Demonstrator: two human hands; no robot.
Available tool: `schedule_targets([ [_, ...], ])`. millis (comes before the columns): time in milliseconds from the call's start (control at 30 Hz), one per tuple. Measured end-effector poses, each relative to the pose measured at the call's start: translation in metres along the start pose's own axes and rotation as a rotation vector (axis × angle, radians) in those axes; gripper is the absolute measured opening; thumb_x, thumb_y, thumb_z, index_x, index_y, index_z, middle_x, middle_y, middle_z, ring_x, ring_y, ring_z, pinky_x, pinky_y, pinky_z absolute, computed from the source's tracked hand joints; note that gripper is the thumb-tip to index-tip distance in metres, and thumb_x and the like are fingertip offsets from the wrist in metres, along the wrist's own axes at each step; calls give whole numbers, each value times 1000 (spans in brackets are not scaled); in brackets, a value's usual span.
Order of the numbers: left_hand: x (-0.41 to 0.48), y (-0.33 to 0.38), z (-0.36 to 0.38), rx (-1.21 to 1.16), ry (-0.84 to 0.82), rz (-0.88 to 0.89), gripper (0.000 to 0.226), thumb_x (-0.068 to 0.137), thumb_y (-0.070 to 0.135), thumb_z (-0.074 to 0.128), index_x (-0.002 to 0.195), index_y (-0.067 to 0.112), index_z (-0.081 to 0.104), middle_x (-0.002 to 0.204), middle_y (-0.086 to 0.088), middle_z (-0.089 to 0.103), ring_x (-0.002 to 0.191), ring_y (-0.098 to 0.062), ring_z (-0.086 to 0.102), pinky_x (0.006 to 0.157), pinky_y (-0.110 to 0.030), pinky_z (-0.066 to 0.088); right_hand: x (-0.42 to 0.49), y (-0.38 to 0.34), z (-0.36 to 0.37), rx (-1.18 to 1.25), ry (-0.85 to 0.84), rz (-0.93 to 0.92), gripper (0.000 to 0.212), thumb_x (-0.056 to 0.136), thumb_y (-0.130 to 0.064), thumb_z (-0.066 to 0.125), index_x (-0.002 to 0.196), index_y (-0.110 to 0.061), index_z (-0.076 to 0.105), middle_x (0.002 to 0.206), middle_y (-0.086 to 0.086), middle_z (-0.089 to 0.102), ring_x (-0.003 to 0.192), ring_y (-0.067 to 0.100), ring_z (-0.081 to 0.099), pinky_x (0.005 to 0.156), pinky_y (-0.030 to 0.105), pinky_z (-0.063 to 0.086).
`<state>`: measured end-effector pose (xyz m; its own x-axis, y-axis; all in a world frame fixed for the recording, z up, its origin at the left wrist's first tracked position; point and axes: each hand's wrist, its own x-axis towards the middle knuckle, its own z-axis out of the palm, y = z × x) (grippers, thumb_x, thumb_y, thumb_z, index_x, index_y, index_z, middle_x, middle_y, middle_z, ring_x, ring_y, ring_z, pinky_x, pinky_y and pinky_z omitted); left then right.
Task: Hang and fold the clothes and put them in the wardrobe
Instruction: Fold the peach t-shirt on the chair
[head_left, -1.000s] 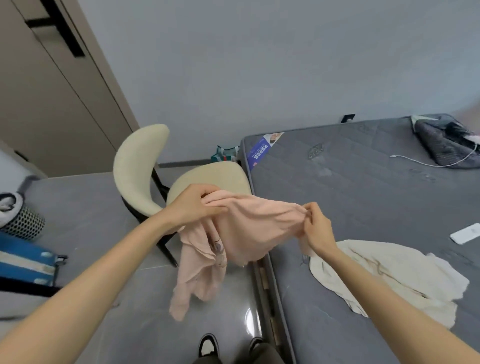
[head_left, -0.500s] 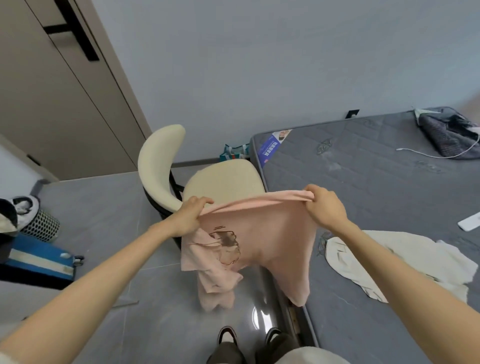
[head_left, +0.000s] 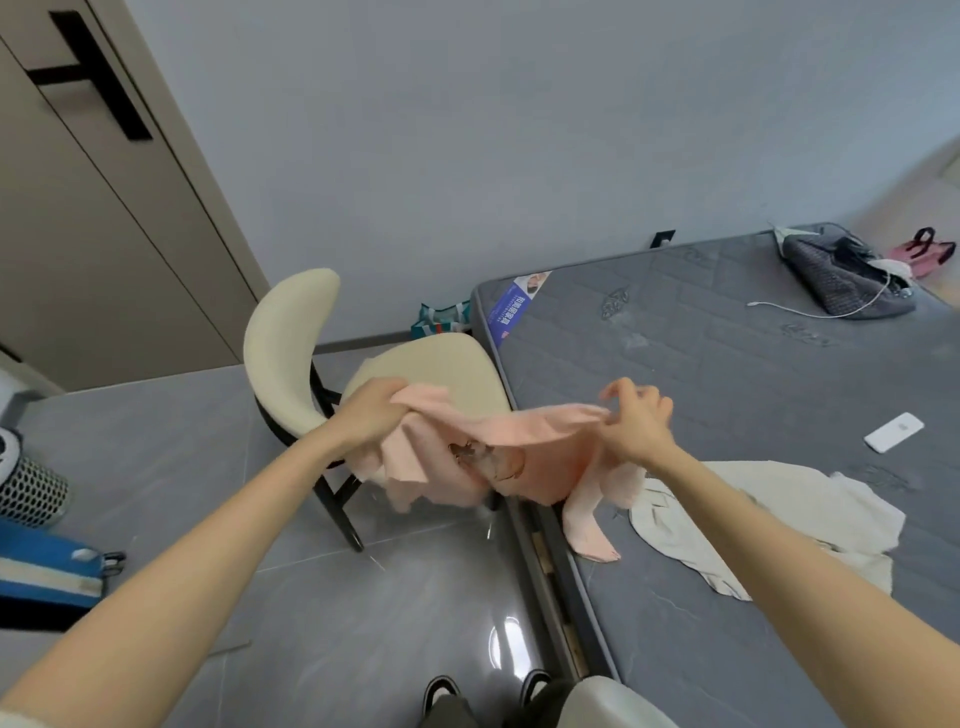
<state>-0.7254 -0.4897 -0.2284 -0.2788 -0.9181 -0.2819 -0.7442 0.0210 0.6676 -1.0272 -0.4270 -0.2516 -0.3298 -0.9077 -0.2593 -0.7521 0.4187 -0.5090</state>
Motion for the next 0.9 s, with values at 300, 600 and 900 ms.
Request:
schedule_targets([
  [300, 6, 112, -20, -23, 454, 490, 18, 70, 9, 64, 83, 20, 70, 84, -2, 67, 82, -21, 60, 77, -34, 47, -7, -68, -4, 323, -64, -346, 8, 83, -11, 59, 78, -6, 63, 74, 1, 61, 71, 11, 51, 62, 30, 40],
  [600, -4, 37, 53, -153, -511, 213, 108, 66, 49, 82, 149, 35, 15, 139, 21, 40, 127, 7, 40, 109, -21, 31, -4, -93, -63, 966, -11, -185, 12, 93, -24, 57, 84, -25, 66, 81, -11, 64, 78, 5, 58, 56, 11, 42],
  [900, 21, 55, 75, -424, -174, 157, 31, 87, 11, 67, 117, 9, 64, 110, 0, 68, 90, 1, 62, 73, -4, 45, 9, -68, -86, 1246, 158, 113, 15, 95, -18, 49, 102, -23, 61, 97, -5, 66, 85, 10, 62, 67, 23, 48],
])
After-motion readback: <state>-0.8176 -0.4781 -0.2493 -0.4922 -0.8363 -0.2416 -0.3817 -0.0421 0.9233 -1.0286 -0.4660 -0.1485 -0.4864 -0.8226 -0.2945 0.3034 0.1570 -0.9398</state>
